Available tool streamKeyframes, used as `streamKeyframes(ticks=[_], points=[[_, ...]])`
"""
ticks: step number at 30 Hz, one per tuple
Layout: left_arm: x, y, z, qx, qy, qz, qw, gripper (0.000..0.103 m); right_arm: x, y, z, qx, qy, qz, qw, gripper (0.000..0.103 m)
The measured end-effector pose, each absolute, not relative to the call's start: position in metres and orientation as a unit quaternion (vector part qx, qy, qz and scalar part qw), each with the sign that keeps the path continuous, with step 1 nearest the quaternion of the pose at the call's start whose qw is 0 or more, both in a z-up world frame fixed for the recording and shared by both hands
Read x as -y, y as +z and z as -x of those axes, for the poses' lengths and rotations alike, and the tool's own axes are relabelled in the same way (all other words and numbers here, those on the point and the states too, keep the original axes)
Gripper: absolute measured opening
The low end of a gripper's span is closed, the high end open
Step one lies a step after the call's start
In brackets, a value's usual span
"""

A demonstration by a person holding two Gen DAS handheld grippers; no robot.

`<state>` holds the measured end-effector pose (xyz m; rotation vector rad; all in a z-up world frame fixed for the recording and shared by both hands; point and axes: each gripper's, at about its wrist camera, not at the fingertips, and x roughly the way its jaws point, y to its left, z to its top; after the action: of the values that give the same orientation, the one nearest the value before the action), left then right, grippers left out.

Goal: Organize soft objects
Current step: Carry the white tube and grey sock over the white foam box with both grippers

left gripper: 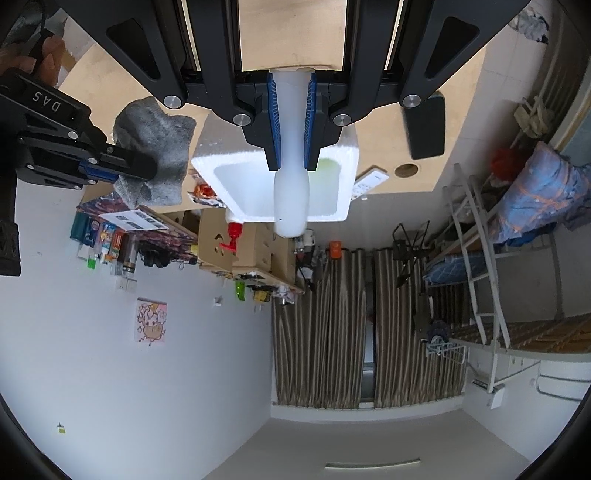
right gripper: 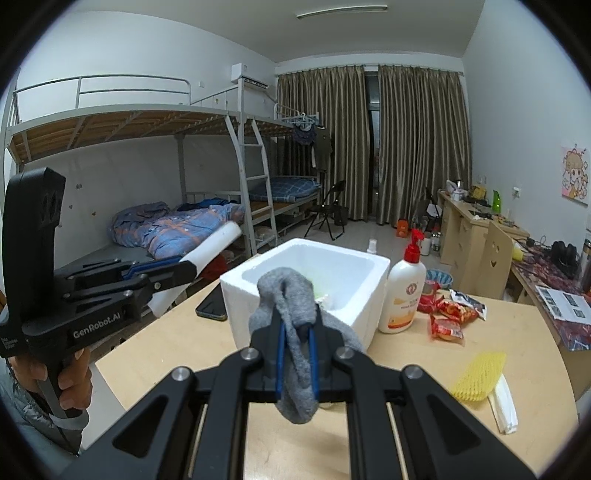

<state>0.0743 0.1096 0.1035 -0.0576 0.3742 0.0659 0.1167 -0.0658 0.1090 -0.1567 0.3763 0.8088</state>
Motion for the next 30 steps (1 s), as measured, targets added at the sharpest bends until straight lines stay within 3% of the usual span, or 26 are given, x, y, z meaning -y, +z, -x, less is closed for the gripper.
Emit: streamKeyframes(ticks=[30], points=[[-0.126,0.108,-0.188,-0.252,-0.006,0.048,0.967,0.013,0.033,0.131,-0.184,-0.18,0.398,0.068,0.897,0.014]])
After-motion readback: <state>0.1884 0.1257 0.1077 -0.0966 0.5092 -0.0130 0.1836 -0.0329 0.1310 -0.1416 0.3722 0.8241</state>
